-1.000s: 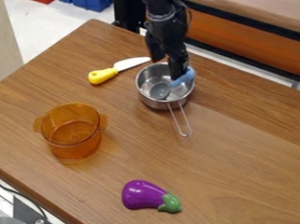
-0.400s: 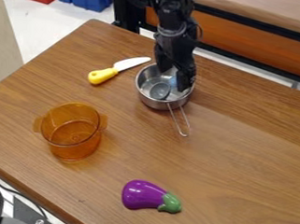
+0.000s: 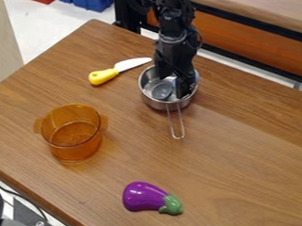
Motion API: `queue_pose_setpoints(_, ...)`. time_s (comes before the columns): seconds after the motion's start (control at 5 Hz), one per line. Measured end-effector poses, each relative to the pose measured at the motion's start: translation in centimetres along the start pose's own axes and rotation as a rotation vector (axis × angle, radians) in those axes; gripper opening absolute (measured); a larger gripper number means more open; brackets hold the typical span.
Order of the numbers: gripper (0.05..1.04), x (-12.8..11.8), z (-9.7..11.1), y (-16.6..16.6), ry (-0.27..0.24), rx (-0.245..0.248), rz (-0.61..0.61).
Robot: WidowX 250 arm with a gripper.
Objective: Take the blue cutlery from the silver saucepan and move it to the transparent brown saucepan.
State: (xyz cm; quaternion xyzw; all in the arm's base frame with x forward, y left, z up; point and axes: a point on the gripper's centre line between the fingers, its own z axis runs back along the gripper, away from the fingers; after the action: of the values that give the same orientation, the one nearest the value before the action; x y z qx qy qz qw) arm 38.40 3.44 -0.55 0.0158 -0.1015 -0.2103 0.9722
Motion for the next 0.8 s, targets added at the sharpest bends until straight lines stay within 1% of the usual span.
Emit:
queue_pose_setpoints(0.2,0.947,-0.36,-0.81,0.18,0.017,0.013,0.003)
queue_pose_setpoints(0.4,0.755,-0.46,-1.18,0.46,0.02,0.031,0.024)
queue_pose_setpoints(0.6,0.528,-0.53,-1.45,0.52,0.024,0.039,0.036)
queue_pose_setpoints(0.8,0.321,-0.64,-1.45,0.51,0.022,0.023,0.057)
